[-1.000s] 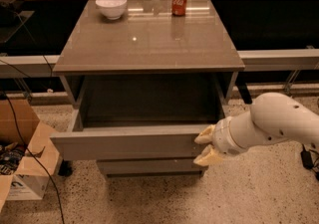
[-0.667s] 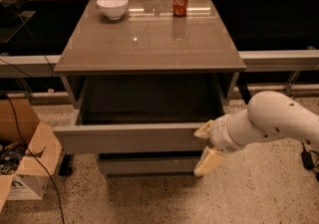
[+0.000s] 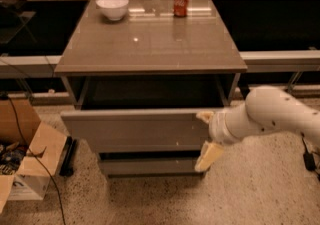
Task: Close top drawer
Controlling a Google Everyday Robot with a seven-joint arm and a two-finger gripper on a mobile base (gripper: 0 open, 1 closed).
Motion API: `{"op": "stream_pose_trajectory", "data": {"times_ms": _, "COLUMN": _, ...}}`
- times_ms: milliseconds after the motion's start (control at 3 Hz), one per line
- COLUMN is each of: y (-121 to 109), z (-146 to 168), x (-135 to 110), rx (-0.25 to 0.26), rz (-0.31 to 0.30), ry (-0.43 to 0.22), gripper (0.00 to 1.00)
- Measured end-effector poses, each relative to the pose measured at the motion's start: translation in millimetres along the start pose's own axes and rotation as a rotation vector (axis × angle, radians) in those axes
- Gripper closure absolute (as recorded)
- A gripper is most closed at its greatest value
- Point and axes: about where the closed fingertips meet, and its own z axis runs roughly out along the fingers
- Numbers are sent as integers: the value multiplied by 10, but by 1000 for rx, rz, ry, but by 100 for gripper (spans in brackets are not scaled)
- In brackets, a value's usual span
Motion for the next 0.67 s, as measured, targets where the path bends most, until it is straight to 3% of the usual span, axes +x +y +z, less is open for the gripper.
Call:
{"op": "stream_pose_trajectory", "data": {"times_ms": 333, "y": 1, "z": 1, "x": 2, "rx": 0, "rz": 0, "ry": 0, "gripper": 0}}
{"op": "stream_pose_trajectory", "data": {"times_ms": 667, "y": -210, "z": 142, "x": -42, "rx": 4, "rz": -15, "ry": -13, "gripper": 0}}
